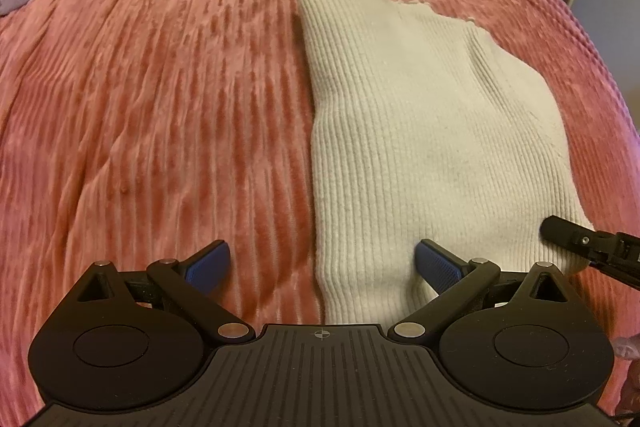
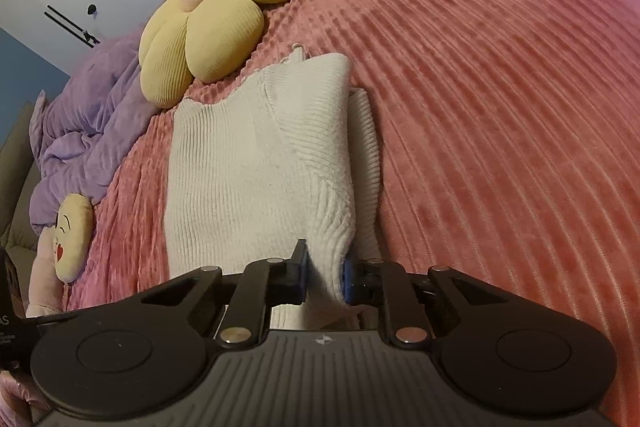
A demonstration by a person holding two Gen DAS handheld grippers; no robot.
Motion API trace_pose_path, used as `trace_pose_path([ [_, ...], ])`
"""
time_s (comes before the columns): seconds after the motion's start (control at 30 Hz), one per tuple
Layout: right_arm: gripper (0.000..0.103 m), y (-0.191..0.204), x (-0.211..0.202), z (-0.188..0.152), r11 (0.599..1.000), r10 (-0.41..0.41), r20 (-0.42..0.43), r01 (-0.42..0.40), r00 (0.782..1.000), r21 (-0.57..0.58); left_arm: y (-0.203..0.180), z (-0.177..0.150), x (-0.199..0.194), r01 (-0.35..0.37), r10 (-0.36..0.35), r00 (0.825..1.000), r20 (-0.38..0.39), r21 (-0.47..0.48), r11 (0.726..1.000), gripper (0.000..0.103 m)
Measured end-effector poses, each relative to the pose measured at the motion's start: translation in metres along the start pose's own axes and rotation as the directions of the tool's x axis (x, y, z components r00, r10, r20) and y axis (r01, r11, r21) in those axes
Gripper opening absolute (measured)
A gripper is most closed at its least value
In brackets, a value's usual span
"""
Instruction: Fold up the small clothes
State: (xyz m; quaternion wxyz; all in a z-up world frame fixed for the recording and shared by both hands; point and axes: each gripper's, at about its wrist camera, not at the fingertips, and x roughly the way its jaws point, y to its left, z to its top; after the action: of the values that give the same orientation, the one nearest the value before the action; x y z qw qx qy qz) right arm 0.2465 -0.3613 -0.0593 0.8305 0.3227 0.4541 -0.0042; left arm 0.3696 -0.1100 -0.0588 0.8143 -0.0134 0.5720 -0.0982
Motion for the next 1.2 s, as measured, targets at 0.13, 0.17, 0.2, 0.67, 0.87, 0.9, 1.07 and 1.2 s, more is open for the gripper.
trace_pose_path([
  [0.13, 0.015, 0.001, 0.003, 0.000, 1.000, -0.004, -0.009, 0.004, 1.000, -0.016, 0.000, 0.000, 0.000, -0.003, 0.003, 1.000, 0.000, 0.001, 1.000, 0.102],
  [0.17, 0.015, 0.001, 0.002, 0.001, 1.000, -0.002, -0.010, 0.002, 1.000, -0.010, 0.000, 0.000, -0.001, -0.003, 0.003, 1.000, 0.001, -0.001, 1.000, 0.102],
  [0.2, 0.015, 0.001, 0.002, 0.001, 1.000, -0.001, -0.012, 0.001, 1.000, -0.005, 0.000, 0.000, -0.001, -0.003, 0.003, 1.000, 0.003, -0.003, 1.000, 0.102],
  [0.67, 0.046, -0.006, 0.004, 0.010, 0.996, 0.012, -0.057, -0.017, 0.998, -0.092, 0.020, 0.004, -0.009, 0.040, -0.040, 0.999, 0.033, -0.007, 0.999, 0.094],
  [0.87, 0.078, -0.014, 0.010, 0.035, 0.992, 0.106, -0.044, -0.108, 0.993, -0.068, 0.042, 0.018, -0.012, 0.153, -0.143, 0.985, 0.094, -0.108, 0.982, 0.096],
  [0.9, 0.078, -0.013, 0.017, 0.038, 0.990, 0.111, -0.055, -0.115, 0.992, -0.078, 0.042, 0.021, -0.006, 0.203, -0.192, 0.977, 0.095, -0.111, 0.973, 0.096],
  [1.07, 0.078, -0.017, 0.049, 0.042, 0.987, 0.151, -0.116, -0.156, 0.982, -0.032, 0.037, 0.029, 0.028, 0.322, -0.317, 0.947, 0.057, -0.145, 0.936, 0.096],
  [1.2, 0.050, -0.019, 0.053, 0.042, 0.985, 0.168, -0.105, -0.172, 0.980, -0.031, 0.036, 0.027, 0.038, 0.328, -0.320, 0.944, 0.075, -0.129, 0.936, 0.086],
])
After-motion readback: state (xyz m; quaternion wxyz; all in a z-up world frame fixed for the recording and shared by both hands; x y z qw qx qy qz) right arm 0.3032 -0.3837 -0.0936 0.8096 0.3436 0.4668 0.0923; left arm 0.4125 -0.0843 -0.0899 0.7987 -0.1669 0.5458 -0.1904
